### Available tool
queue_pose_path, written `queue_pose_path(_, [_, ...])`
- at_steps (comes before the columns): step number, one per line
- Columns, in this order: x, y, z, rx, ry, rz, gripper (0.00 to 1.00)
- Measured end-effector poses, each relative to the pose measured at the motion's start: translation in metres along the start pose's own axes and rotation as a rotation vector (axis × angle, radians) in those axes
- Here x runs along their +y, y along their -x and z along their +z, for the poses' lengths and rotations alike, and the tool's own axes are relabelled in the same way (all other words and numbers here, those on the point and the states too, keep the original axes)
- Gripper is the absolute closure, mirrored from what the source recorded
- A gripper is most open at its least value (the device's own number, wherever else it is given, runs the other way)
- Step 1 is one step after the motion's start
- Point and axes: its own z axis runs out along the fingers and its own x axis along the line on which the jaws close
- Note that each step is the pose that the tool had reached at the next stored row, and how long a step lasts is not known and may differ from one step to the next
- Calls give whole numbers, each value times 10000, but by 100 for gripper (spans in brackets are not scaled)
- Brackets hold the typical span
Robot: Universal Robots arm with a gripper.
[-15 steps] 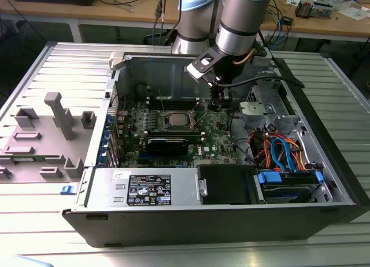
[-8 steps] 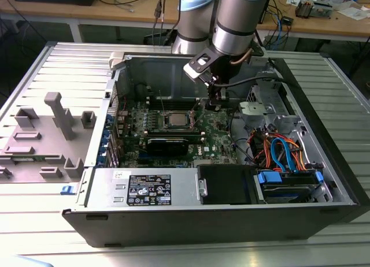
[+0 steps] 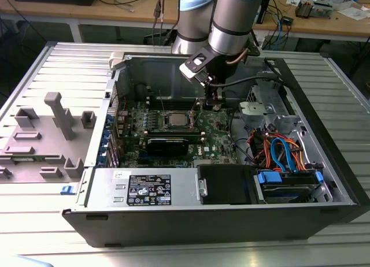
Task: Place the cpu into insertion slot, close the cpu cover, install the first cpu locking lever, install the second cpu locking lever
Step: 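Close the cpu cover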
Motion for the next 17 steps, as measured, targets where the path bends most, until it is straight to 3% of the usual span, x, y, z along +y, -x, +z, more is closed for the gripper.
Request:
queue_pose_path(5, [-88, -4, 6, 1, 2, 0, 89])
queue_pose_path(17, [-215, -10, 15, 0, 2, 0, 89])
